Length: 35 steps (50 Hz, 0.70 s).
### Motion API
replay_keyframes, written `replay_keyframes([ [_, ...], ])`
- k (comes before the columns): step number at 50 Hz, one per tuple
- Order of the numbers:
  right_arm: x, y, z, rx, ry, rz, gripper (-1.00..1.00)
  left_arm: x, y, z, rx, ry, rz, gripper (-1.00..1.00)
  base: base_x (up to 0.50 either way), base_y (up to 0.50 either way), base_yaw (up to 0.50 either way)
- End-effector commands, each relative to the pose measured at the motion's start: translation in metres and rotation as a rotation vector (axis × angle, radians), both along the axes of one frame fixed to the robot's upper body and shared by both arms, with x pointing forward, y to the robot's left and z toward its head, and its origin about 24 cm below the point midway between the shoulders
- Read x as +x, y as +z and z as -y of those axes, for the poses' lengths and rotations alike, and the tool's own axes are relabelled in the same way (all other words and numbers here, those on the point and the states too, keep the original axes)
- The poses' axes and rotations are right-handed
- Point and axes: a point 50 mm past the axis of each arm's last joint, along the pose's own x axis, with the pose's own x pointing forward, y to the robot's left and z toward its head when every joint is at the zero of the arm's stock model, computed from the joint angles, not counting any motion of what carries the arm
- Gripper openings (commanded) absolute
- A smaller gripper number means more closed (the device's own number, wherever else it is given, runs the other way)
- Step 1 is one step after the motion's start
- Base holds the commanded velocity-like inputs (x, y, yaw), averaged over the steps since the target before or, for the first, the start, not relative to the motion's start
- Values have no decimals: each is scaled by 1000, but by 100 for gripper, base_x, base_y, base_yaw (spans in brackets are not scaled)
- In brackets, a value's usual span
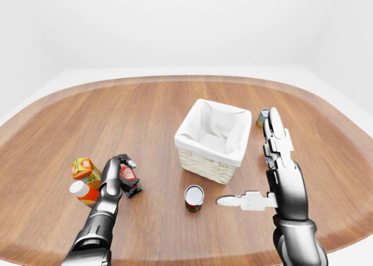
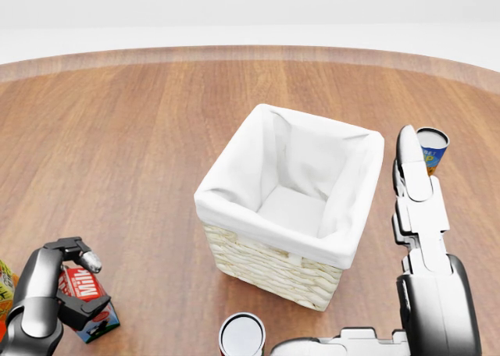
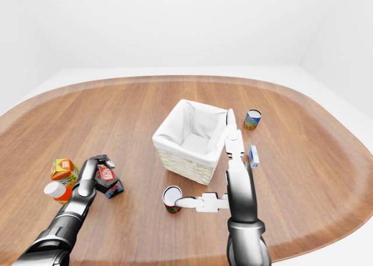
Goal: Pick the milk and place it in the basket.
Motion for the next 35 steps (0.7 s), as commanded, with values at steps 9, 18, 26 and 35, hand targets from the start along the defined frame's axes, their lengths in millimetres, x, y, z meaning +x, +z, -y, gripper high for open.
replay_keyframes([
  [9, 1, -1, 0, 1, 0, -2, 100, -15, -18, 11, -27, -20, -52, -100, 0, 0, 0],
  [18, 1, -1, -1, -1, 2, -2, 100, 1, 20, 16, -16, -92, 119, -100, 0, 0, 0],
  [26, 1, -1, -1, -2, 3, -5, 100, 3, 46, 20, -9, -147, 223, -100, 0, 0, 0],
  [35, 2, -3, -1, -1, 3, -10, 100, 2, 61, 20, 15, -178, 277, -100, 0, 0, 0],
])
